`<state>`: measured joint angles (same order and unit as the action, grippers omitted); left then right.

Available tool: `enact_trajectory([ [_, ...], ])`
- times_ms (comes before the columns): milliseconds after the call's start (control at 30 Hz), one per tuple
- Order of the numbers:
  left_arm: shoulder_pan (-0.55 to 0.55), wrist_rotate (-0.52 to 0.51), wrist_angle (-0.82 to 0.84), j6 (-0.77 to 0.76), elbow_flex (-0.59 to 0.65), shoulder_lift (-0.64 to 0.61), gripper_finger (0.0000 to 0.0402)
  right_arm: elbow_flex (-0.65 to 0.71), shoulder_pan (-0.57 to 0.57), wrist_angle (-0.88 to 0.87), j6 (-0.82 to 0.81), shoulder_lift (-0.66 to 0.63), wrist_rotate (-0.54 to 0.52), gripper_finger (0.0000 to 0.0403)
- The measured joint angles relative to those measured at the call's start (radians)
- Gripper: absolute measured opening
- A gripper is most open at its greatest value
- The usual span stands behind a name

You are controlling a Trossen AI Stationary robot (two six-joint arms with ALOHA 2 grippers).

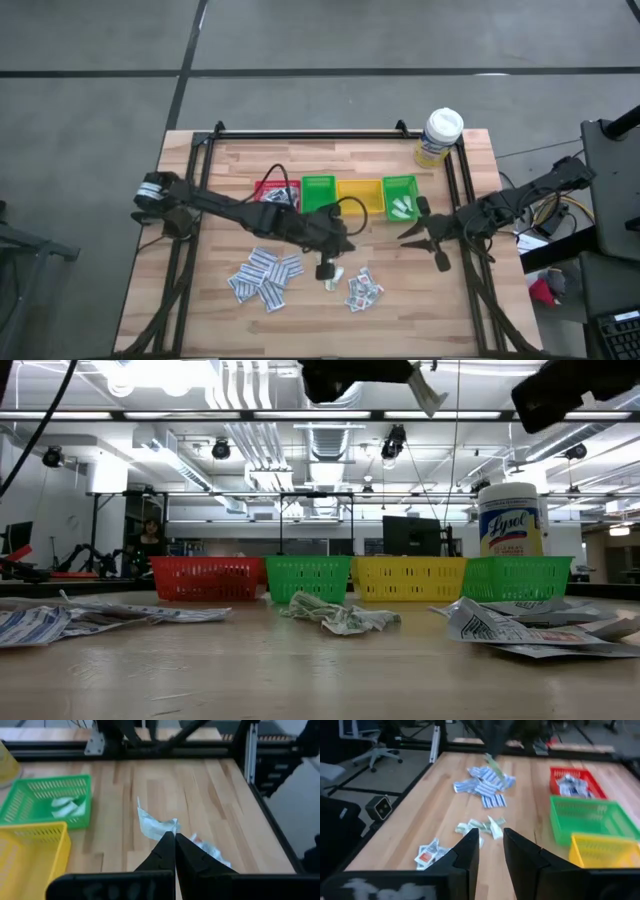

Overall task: Pick & Place First Aid Supplies
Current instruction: Put the green bandage into the right green basket

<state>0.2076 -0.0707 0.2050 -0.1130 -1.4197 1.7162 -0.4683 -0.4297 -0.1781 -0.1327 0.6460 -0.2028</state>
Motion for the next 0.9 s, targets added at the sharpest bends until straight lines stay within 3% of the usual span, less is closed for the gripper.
enact_trajectory([
  [233, -0.012, 0.02, -0.06, 0.001, 0.001, 0.001, 0.0, -0.035, 0.0, 0.055, 0.058, 0.122, -0.015, 0.0131],
  [500, -0.012, 0.036, -0.073, -0.006, 0.011, 0.001, 0.0, -0.146, 0.0, 0.058, 0.141, 0.288, -0.102, 0.0183],
  [900, -0.011, 0.052, -0.098, -0.012, 0.035, 0.002, 0.0, -0.322, 0.01, 0.045, 0.2, 0.55, -0.149, 0.0194],
])
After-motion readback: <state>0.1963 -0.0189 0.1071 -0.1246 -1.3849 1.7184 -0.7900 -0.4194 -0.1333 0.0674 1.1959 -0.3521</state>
